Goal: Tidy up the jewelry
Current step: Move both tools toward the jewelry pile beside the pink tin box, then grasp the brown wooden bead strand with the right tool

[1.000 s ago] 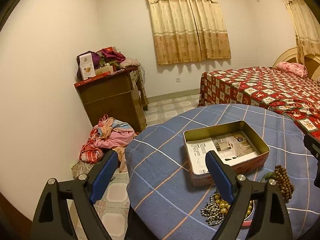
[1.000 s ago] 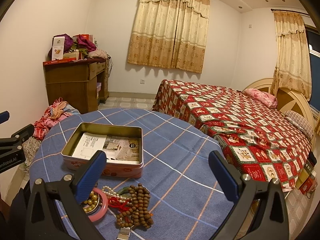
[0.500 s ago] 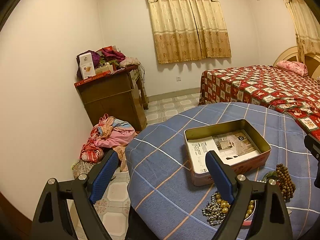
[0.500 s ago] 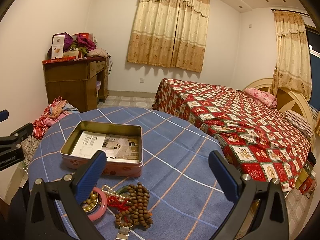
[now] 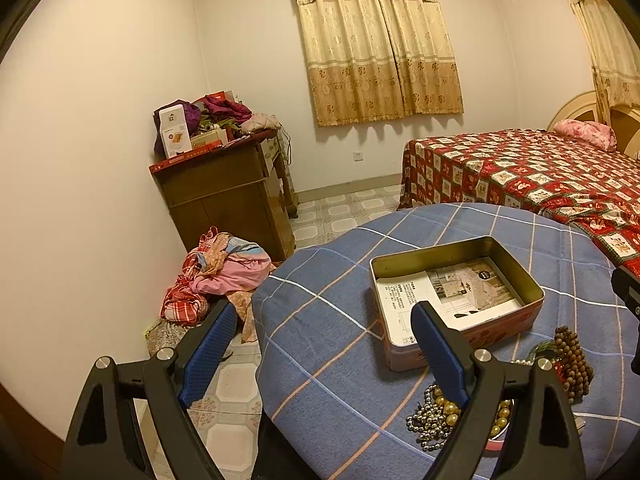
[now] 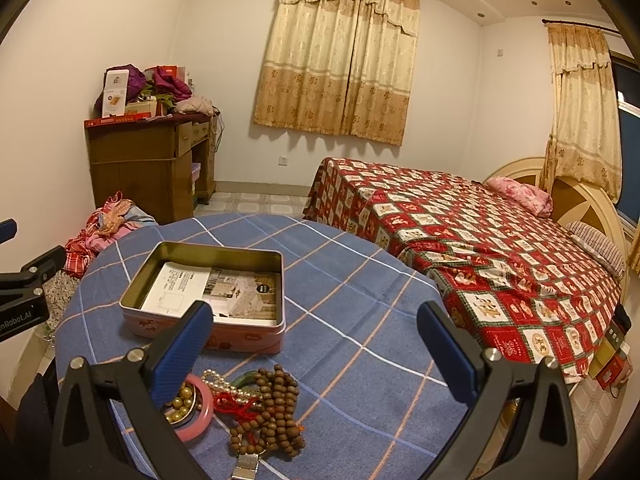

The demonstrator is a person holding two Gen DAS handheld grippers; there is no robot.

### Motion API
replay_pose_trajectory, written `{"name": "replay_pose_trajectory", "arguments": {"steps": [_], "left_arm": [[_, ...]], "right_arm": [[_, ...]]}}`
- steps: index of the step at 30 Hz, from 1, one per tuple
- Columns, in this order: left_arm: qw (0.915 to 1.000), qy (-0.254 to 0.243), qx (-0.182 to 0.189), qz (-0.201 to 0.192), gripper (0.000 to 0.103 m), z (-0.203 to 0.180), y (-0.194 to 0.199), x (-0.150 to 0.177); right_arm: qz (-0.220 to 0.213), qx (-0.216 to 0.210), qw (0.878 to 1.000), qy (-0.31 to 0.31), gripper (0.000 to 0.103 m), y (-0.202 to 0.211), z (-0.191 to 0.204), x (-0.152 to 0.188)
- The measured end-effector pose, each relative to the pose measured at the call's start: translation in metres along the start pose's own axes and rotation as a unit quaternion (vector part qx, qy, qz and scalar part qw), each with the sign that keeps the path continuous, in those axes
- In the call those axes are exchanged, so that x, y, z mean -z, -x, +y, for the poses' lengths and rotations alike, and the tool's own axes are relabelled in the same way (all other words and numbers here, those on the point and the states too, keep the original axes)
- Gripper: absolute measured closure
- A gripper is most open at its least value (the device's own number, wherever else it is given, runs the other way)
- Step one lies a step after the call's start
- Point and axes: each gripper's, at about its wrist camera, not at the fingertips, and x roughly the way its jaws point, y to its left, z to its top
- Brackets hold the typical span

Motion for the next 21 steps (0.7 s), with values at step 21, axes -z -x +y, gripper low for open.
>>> {"name": "replay_pose_trajectory", "arguments": {"steps": [21], "left_arm": [[0.9986, -0.013, 0.002, 0.051, 0.014, -0.006, -0.031, 0.026]], "right_arm": [[0.034, 0.016, 0.999, 0.012, 0.004, -0.023, -0.004, 0.033]]}}
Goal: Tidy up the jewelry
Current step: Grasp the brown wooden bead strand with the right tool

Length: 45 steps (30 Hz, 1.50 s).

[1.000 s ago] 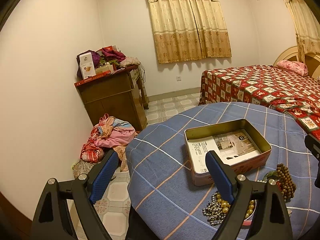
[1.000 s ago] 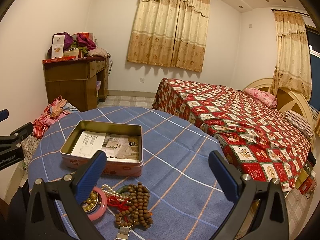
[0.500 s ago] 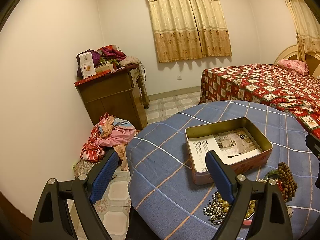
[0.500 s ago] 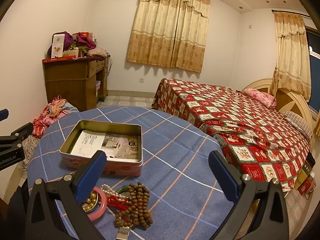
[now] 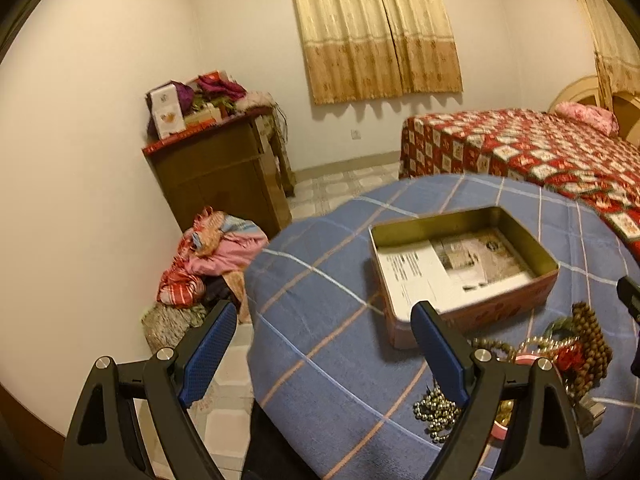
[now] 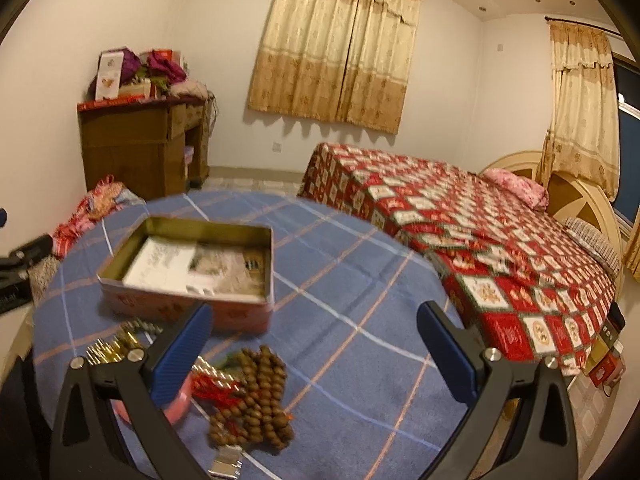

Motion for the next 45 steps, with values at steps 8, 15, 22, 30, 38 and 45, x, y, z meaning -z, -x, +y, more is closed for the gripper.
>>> {"name": "replay_pose_trajectory", "arguments": {"steps": [8, 15, 22, 30, 38, 45], "left_arm": [[0.9989, -0.003, 0.041, 0.024, 0.014, -0.024, -0.014, 0.014], [0.9951, -0.025, 0.084, 0.047, 0.014, -0.050, -0.030, 0.017], [0.9895, -0.026, 0.120, 0.075, 0.038, -0.063, -0.047, 0.020], [0.9773, -0.020, 0.188, 0.096, 0.090, -0.066, -0.050, 0.028], [0.9787, -0.024, 0.188, 0.078, 0.103, -0.055, -0.039, 0.030], [0.9812, -0.026, 0.184, 0.052, 0.103, -0.048, -0.027, 0.021]], "right_arm": [[0.058, -0.021, 0.998, -0.004, 0.013, -0.022, -0.001, 0.023], [0.076, -0.045, 0.996, -0.006, 0.020, -0.031, 0.006, 0.029], [0.081, -0.052, 0.995, 0.003, 0.021, -0.036, 0.012, 0.034], [0.081, -0.057, 0.995, 0.015, 0.022, -0.038, 0.019, 0.034], [0.089, -0.068, 0.994, 0.017, 0.044, -0.040, 0.021, 0.035], [0.101, -0.095, 0.990, 0.010, 0.075, -0.041, 0.021, 0.037]]}}
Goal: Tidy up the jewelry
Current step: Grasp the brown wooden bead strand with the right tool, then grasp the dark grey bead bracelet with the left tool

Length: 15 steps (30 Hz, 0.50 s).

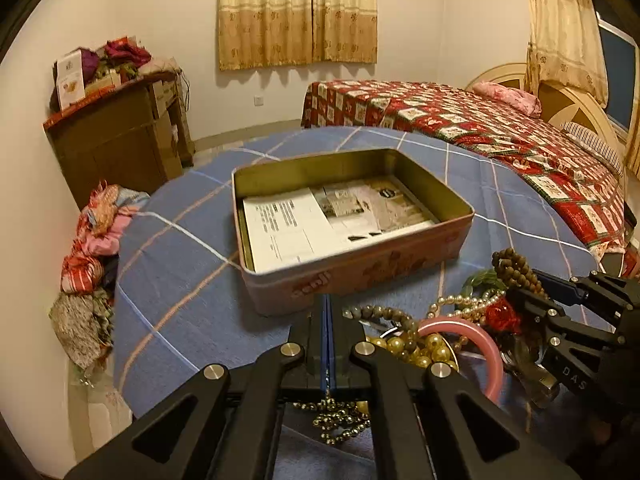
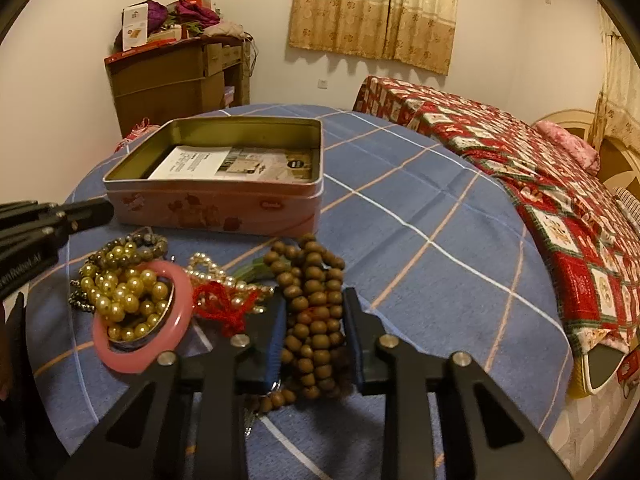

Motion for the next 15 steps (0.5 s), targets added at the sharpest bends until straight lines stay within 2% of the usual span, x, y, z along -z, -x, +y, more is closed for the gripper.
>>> {"name": "replay_pose_trajectory", "arguments": {"steps": [3, 6, 9, 15], "left_arm": [[0.9999, -0.009, -0.008, -0.001, 0.103, -0.001, -0.001, 0.000], [0.9992, -0.014, -0.034, 0.015, 0.103, -0.002, -0.009, 0.001], [0.9984, -0.001, -0.040, 0.040, 0.103, 0.004, -0.019, 0.003], [0.9961, 0.019, -0.057, 0.065, 0.102, 0.015, -0.030, 0.011]], "right_arm": [[0.000, -0.005, 1.000, -0.003, 0.076, 0.001, -0.001, 0.000], [-0.003, -0.006, 1.000, -0.006, 0.078, 0.003, -0.003, 0.000], [-0.007, -0.008, 1.000, -0.009, 0.079, 0.004, -0.003, -0.001], [-0.024, -0.010, 1.000, -0.005, 0.079, 0.014, -0.007, -0.003]]}}
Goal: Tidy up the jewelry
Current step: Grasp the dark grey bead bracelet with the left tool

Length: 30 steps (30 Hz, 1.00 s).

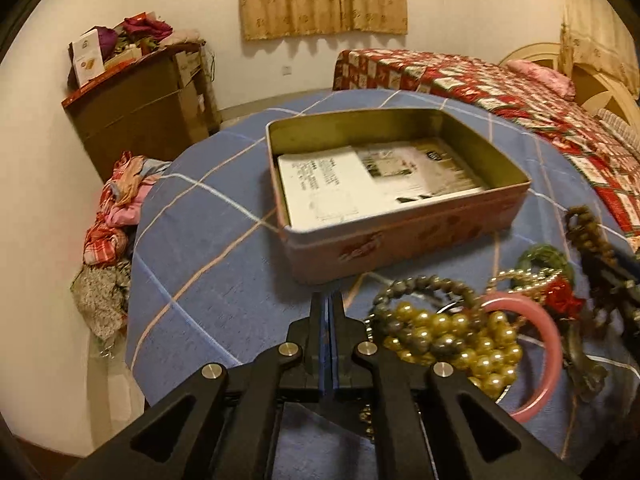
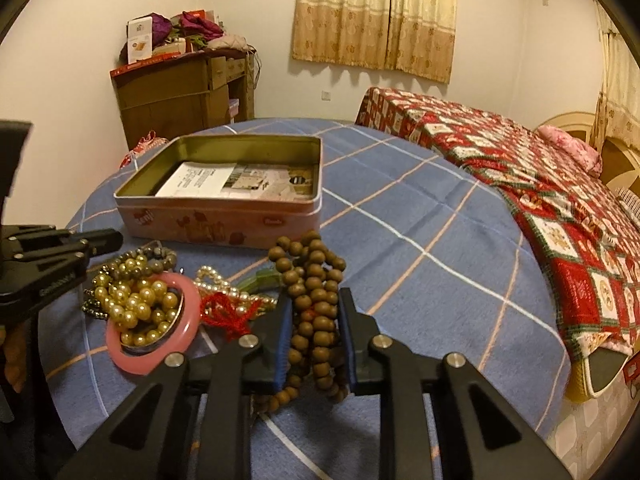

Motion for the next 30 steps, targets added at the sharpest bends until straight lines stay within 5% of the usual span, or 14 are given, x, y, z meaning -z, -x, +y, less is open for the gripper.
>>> {"name": "replay_pose_trajectory", "arguments": {"steps": [9, 11, 12, 13, 19, 30], "left_arm": [[0.9999, 0.000, -0.011, 0.007, 0.098, -0.003, -0.001, -0.004], [0.9997, 0.002, -0.024, 0.003, 0.074, -0.002, 0.000, -0.006], [0.9994, 0.004, -0.033, -0.005, 0.049, -0.001, 0.003, -0.007], [0.9992, 0.007, -0.037, -0.015, 0.036, 0.001, 0.006, -0.008], [0.9989, 0.000, -0.023, -0.040, 0.034, -0.003, 0.020, -0.009], [0.9998, -0.020, 0.010, 0.001, 0.034, -0.010, -0.006, -0.009]], "right_arm": [[-0.011, -0.005, 1.000, 0.006, 0.079, 0.003, -0.001, -0.001], [-0.011, -0.009, 1.000, 0.009, 0.079, 0.002, 0.001, 0.001], [-0.011, -0.010, 1.000, 0.011, 0.079, 0.001, 0.002, 0.001], [-0.012, -0.011, 1.000, 0.011, 0.079, 0.002, 0.001, 0.001], [-0.018, -0.010, 1.000, 0.006, 0.079, 0.004, -0.005, 0.002], [-0.021, -0.008, 1.000, 0.017, 0.079, 0.005, -0.003, 0.003]]}}
